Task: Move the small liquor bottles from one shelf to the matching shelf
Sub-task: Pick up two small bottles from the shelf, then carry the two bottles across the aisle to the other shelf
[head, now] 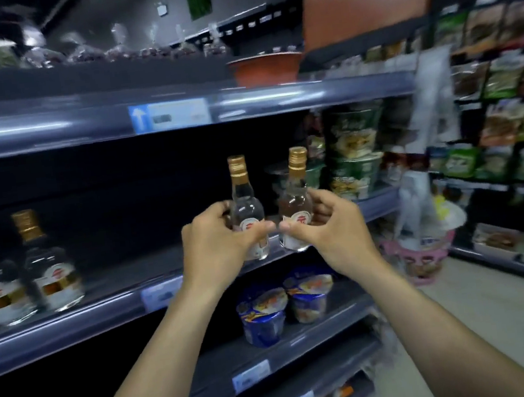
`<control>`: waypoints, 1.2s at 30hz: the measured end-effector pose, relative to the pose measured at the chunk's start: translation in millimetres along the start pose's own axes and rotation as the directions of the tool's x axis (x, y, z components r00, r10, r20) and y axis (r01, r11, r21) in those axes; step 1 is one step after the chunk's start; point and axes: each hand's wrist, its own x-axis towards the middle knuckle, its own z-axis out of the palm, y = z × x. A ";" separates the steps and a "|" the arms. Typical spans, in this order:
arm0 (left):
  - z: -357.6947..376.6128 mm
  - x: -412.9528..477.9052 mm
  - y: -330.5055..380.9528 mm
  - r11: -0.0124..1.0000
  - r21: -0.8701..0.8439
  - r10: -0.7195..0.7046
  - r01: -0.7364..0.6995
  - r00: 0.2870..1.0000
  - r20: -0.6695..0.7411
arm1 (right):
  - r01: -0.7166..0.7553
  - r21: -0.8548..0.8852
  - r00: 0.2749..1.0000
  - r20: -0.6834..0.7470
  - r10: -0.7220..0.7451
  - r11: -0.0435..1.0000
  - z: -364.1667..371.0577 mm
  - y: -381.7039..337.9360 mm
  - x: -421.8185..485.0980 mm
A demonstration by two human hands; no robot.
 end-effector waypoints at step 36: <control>928.4 -479.6 650.2 0.814 -0.577 0.541 0.066 0.274 0.795 | -0.743 -0.238 0.370 -0.925 0.088 0.626 -1067.2 108.9 -435.5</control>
